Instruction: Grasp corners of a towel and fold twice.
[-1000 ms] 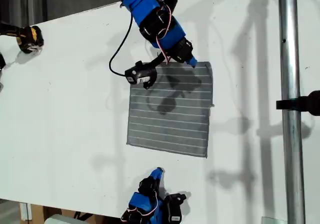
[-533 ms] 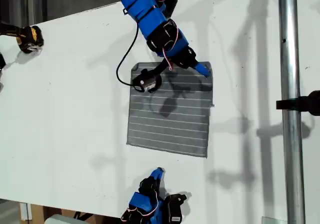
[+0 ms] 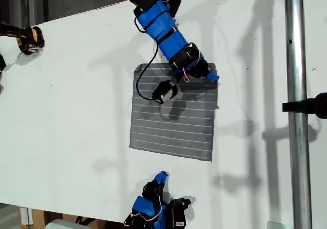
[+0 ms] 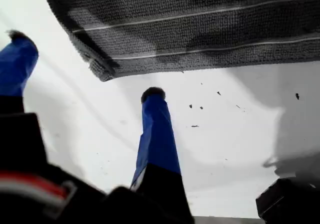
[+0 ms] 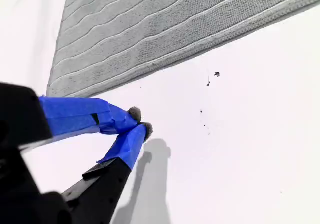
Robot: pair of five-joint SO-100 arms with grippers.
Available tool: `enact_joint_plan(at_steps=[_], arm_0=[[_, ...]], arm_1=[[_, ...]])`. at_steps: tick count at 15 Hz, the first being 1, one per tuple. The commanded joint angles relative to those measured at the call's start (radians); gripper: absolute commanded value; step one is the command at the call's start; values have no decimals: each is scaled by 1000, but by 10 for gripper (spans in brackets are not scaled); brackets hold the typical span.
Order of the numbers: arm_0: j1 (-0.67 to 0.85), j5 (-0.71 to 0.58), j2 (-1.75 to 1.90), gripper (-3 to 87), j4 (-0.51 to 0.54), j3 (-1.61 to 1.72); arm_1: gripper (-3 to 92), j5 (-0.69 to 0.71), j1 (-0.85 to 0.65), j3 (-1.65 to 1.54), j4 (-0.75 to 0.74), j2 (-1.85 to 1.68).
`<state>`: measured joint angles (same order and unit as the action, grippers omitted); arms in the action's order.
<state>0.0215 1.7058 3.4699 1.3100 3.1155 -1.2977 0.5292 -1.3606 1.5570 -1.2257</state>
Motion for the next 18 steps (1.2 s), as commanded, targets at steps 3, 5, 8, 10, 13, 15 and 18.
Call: enact_joint_plan(at_steps=[3,5,8,10,13,15,18], arm_0=[[-32,26,6,-13,-9,0],[-40,37,6,-13,-9,0],[-43,43,6,-14,-9,0],[-44,46,6,-14,-9,0],[-44,51,6,-14,-9,0],[-44,52,6,-14,-9,0],[-44,58,6,-14,-9,0]], arm_1=[[400,-23,9,54,-6,17],[390,-34,17,58,-20,43],[384,-38,28,63,-55,110],[366,-38,32,71,-91,155],[223,-34,26,71,-129,212],[120,-34,23,75,-135,219],[63,-28,21,91,-132,238]])
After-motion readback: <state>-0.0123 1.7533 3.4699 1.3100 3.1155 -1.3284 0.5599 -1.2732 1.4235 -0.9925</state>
